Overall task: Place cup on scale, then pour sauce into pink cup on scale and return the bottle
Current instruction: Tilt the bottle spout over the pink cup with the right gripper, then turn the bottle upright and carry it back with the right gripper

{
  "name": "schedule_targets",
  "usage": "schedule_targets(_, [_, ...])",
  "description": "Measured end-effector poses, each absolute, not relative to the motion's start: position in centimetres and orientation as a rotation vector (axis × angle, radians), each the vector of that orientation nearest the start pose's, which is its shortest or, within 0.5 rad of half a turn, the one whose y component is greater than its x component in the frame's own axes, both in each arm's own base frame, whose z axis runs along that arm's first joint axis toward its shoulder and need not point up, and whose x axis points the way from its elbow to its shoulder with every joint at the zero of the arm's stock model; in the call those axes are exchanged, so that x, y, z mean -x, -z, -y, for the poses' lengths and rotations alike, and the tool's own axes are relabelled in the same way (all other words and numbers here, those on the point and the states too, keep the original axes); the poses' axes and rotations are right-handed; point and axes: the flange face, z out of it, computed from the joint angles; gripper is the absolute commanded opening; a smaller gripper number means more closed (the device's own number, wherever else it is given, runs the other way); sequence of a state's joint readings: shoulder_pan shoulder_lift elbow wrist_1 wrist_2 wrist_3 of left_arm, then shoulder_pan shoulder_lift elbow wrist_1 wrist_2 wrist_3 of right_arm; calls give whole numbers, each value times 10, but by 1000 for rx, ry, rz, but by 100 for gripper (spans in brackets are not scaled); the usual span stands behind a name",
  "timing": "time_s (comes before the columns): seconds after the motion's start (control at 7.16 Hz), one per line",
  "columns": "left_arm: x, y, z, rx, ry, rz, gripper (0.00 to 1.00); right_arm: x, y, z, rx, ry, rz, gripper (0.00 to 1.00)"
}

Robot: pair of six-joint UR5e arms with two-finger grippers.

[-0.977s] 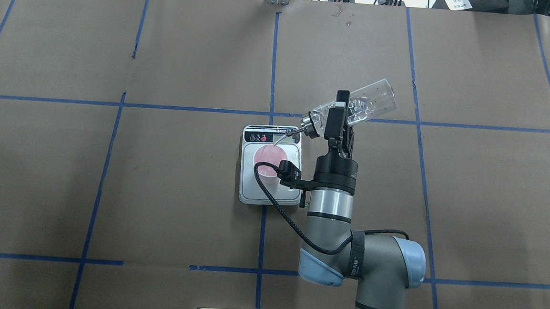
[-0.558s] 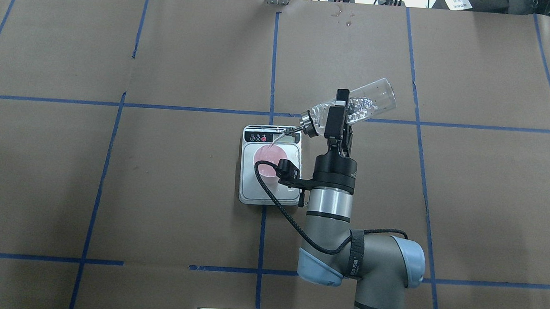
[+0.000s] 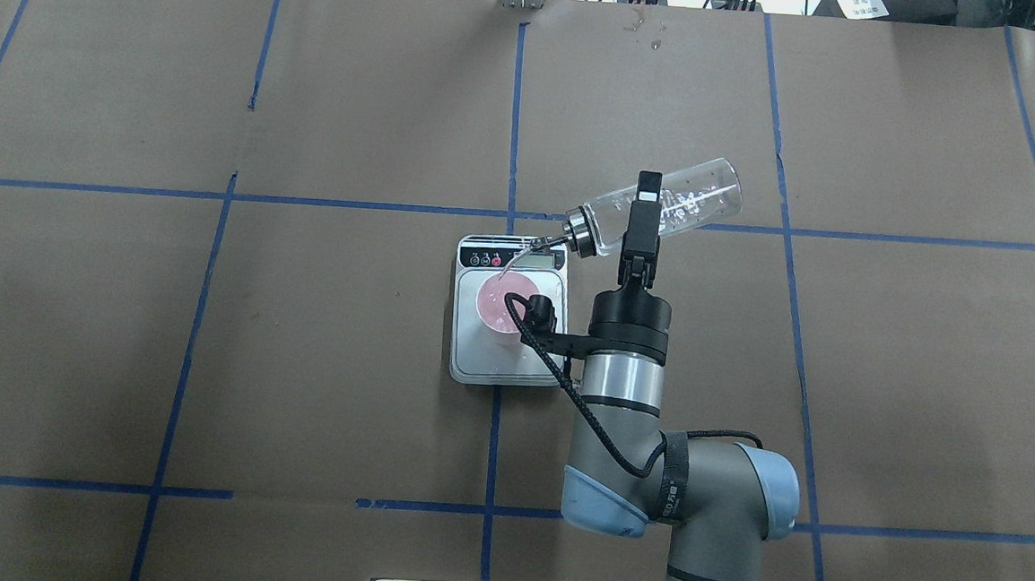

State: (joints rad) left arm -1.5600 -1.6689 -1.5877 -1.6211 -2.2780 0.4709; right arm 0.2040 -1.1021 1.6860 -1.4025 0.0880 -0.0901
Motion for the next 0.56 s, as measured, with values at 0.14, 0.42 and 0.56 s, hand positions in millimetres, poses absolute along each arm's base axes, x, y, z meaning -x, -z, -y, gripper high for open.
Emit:
schedule_targets(0.14, [63, -597, 543, -321, -519, -658, 100, 541, -268, 349, -1337, 589, -733, 0])
schedule_targets(0.42, [63, -593, 546, -325, -521, -656, 100, 544, -274, 350, -1347, 542, -646, 0])
schedule_targets(0.56, [63, -591, 547, -328, -522, -655, 100, 544, -275, 350, -1352, 515, -603, 0])
